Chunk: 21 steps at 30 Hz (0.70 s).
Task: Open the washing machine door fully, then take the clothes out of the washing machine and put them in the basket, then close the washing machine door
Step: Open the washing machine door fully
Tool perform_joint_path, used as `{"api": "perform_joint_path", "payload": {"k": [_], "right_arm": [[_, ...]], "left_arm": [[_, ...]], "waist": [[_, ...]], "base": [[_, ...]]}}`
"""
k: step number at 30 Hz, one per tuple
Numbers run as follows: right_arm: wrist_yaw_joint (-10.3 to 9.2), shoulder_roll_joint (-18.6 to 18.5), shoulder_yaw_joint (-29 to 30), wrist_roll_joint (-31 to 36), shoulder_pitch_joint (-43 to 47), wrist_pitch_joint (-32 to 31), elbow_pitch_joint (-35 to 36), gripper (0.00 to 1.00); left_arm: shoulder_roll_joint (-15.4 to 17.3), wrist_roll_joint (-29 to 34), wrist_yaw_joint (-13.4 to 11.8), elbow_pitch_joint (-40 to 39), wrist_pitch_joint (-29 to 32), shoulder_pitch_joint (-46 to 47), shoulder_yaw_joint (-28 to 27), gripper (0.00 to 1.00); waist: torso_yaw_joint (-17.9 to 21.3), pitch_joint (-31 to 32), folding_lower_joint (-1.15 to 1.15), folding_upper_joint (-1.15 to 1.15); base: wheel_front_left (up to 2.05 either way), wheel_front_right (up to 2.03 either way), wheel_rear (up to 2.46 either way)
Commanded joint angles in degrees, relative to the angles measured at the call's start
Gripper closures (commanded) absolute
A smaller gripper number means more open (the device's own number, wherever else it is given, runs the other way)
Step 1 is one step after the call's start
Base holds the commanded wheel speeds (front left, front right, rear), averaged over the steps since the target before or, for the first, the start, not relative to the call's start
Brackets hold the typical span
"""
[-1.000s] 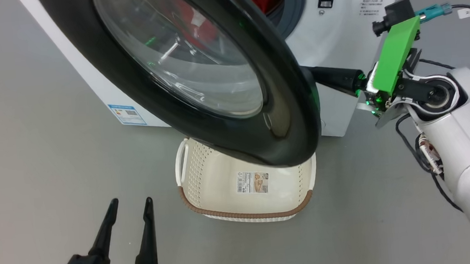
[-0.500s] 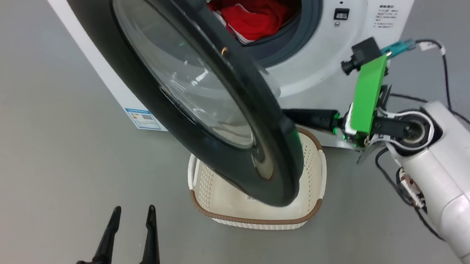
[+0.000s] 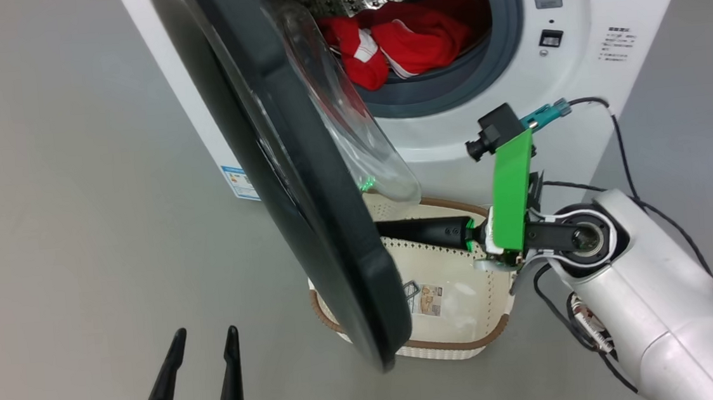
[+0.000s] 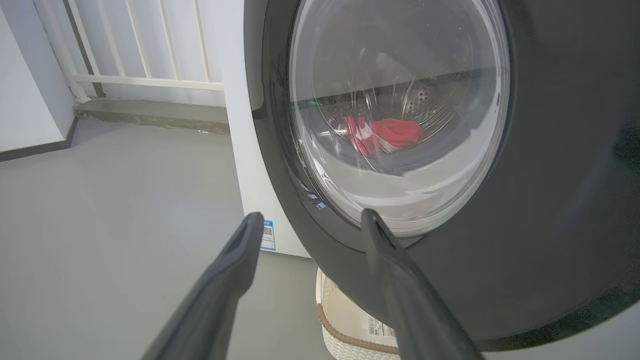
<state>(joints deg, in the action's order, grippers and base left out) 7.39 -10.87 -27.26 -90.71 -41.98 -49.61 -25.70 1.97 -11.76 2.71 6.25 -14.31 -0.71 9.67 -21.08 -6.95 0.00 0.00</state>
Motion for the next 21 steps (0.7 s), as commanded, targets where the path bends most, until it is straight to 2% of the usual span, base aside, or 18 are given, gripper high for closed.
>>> {"api": "perform_joint_path", "payload": {"k": [1, 21], "right_arm": [[0.10, 1.92, -1.05, 0.00, 1.00, -0.43, 2.14, 1.00], [0.10, 5.64, -3.36, -0.24, 2.67, -0.80, 2.59, 1.00]], "left_arm": [[0.90, -0.17, -0.52, -1.16, -0.69, 0.80, -1.75, 0.00], [0.90, -0.79, -1.45, -0.09, -0.69, 0.18, -2.80, 0.00]], "waist": [[-0.60, 0.17, 0.00, 0.00], [-5.63, 1.94, 0.00, 0.00]], "base": [[0.00, 0.00, 0.00], [0.00, 0.00, 0.00]]}}
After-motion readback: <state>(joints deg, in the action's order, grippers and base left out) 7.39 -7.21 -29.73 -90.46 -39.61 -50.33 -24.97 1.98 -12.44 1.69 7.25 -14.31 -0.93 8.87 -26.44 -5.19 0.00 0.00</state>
